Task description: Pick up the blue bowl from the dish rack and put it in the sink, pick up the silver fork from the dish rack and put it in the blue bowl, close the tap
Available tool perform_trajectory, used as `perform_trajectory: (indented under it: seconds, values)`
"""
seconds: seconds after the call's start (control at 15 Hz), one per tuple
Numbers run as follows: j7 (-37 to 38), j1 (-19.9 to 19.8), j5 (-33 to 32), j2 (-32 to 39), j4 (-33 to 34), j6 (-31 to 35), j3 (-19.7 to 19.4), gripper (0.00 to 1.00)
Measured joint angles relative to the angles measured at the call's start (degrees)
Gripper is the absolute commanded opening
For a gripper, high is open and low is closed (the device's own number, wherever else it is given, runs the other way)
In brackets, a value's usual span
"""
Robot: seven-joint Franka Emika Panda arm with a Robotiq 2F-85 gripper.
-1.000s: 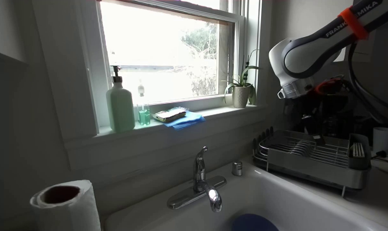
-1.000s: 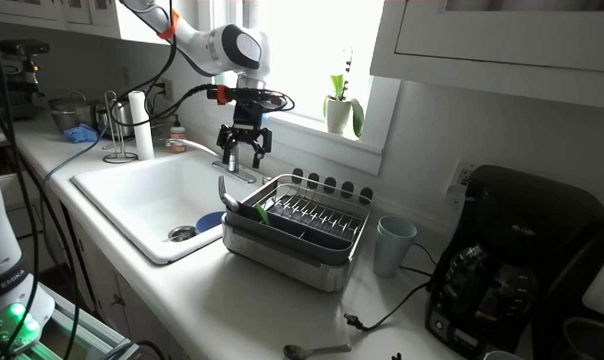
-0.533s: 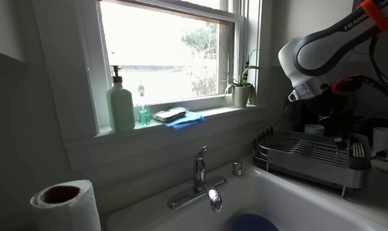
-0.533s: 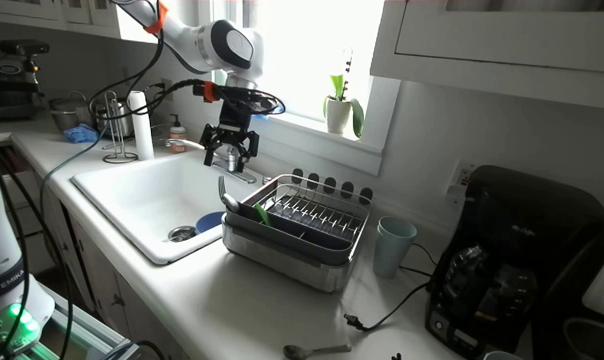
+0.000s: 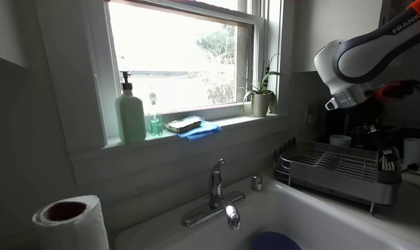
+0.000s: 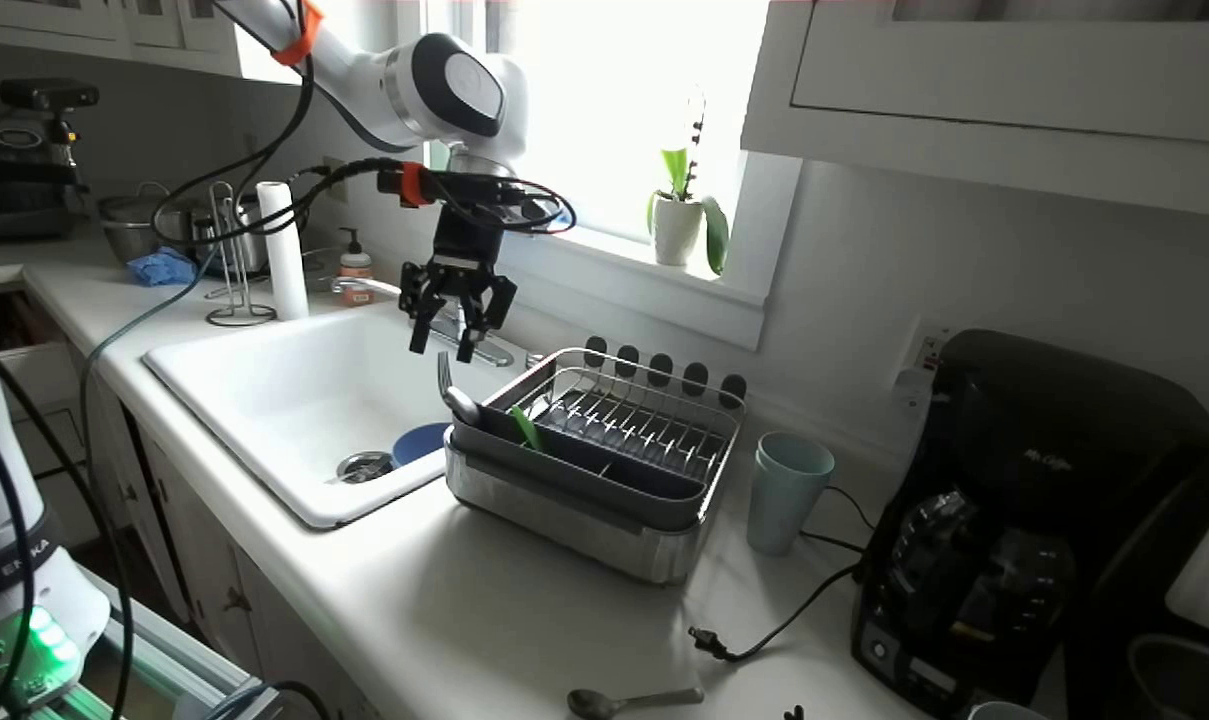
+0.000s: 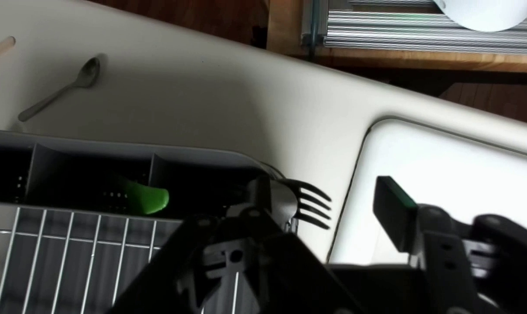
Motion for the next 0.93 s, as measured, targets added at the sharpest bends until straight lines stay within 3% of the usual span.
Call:
perform_trajectory:
  seconds: [0.07, 0.13, 0.8, 0.93]
  values:
    - [-0.4, -0.2, -0.5, -0.2, -0.3, 0.0, -0.2, 0.72]
    - [-0.7, -0.3, -0.8, -0.3, -0.6, 0.5, -0.4, 0.75]
    - [-1.9, -0.3, -0.8, -0.1, -1.1, 4.2, -0.2, 0.0]
    - [-2.1, -0.2, -0.8, -0.1, -1.1, 4.5, 0.0, 0.0]
